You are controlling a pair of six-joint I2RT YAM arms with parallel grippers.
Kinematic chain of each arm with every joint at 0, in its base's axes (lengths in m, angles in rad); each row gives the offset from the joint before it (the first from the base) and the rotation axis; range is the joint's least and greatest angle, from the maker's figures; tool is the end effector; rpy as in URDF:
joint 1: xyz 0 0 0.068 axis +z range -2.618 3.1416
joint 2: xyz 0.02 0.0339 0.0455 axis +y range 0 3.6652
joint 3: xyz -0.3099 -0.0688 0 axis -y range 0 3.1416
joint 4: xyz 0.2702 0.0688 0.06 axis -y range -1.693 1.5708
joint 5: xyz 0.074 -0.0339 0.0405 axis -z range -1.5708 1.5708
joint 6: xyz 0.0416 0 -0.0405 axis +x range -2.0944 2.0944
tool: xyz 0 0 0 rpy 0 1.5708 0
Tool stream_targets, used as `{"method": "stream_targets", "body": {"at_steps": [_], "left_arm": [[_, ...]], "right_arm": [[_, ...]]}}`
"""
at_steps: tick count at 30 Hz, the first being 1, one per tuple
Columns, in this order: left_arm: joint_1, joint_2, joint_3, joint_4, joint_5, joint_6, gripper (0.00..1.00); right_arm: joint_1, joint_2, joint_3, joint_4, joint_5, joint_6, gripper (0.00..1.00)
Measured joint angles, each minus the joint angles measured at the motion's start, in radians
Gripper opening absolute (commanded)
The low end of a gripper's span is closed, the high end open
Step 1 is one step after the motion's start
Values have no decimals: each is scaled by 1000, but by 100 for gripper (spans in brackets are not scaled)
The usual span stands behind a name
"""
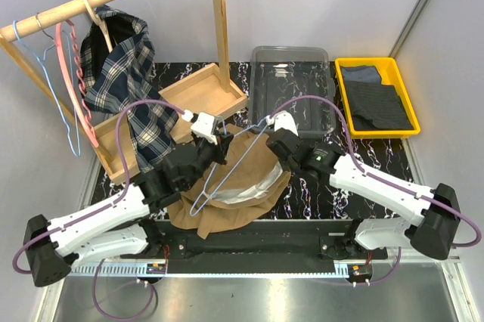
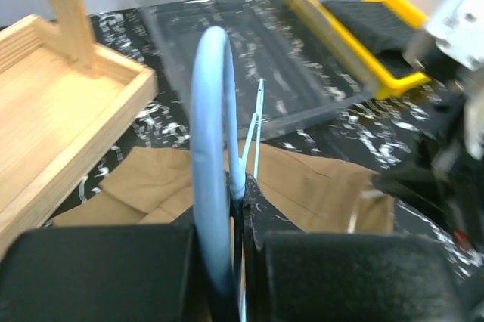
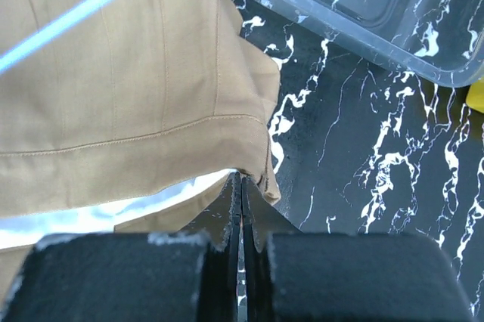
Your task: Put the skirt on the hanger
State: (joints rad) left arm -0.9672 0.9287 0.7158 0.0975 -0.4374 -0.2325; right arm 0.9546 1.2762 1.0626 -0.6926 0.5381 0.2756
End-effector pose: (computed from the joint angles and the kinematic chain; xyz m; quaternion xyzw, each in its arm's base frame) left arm 0.1406 -0.1729 0.3504 0.1271 0.7321 -0.2328 0.6274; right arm 0.1760 0.2117 0.3250 -0.2217 0.8881 -0.0238 0.4018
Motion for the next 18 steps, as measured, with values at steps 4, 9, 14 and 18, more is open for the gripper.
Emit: {"method": "stream_targets", "body": {"at_steps": [4,9,14,18], "left_arm": [[0,-102,-56,-1,105,15,0],[0,-244,-102,-42,280,27,0],[0,-342,-155,-59,381,24,0],[0,-393,-189,-67,415,18,0]], "right_arm": [[-16,-42,0,3,14,25,0],[-63,-89,6,16,35,74,0],[-74,-93,7,15,45,113,0],[-77,-93,7,15,44,139,0]]}}
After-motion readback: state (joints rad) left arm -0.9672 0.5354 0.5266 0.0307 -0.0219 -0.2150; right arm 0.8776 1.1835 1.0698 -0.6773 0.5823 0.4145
